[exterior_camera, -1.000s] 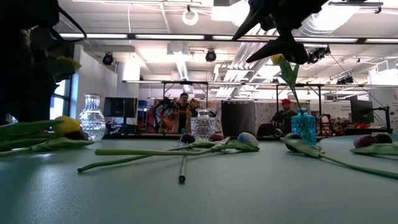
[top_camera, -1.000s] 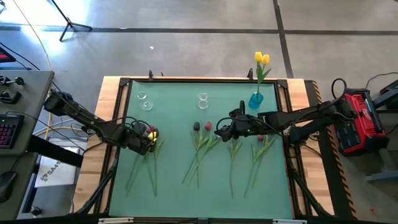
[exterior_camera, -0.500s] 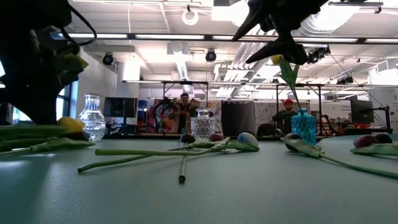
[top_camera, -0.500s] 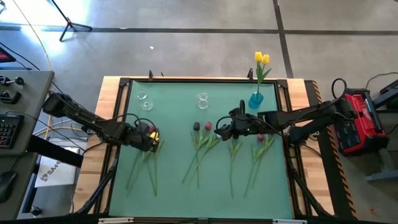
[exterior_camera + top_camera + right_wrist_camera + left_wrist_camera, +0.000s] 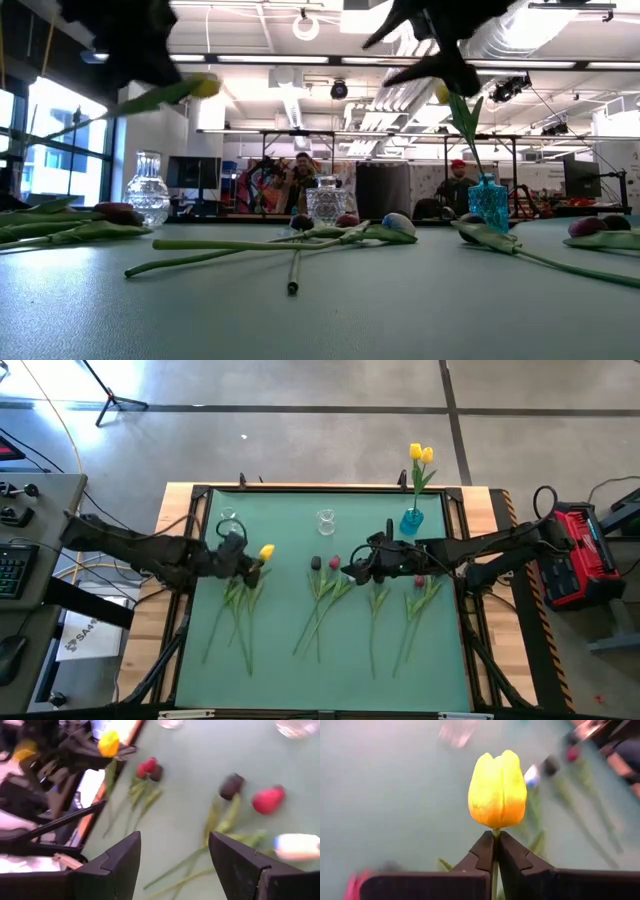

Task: Sort flowers into vase by color
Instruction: Put the yellow tulip into the blue vase

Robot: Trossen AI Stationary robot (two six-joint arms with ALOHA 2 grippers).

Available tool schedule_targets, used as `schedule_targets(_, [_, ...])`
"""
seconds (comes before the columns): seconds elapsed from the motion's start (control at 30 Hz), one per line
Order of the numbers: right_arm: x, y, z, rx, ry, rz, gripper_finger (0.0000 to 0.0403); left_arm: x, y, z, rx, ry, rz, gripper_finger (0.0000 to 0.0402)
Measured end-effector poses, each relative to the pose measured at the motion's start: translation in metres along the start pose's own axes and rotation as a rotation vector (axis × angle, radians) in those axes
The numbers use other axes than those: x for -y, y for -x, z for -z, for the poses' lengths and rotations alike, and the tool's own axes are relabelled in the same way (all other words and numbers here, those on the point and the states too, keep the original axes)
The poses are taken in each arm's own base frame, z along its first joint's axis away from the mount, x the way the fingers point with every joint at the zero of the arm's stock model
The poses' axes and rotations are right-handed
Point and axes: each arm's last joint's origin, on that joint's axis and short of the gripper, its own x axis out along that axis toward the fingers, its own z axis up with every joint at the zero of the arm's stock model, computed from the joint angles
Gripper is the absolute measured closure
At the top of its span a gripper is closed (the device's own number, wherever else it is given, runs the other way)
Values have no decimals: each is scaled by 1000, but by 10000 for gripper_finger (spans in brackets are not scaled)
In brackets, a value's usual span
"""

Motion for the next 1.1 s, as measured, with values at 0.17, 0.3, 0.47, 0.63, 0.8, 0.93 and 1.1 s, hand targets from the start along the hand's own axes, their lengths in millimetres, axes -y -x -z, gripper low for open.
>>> schedule_targets(0.17, [-16,2,-9,92,111,-161,181,14,-3,-31,135,-36,239,401])
schedule_targets(0.3, [-27,5,-14,152,194,-278,181,25,-5,-54,284,-79,415,401])
schedule_targets(0.47, [-33,7,-18,197,220,-344,181,30,-14,-72,371,-113,549,401])
schedule_targets(0.63, [-38,10,-21,225,244,-411,181,33,-35,-78,349,-108,645,401])
schedule_targets(0.8, [-37,9,-20,218,256,-391,181,42,-51,-83,390,-117,755,401])
schedule_targets(0.93, [-33,7,-19,213,264,-338,181,46,-60,-85,443,-106,792,401])
schedule_targets(1.1, [-28,5,-28,241,285,-314,181,50,-78,-84,435,-91,814,401])
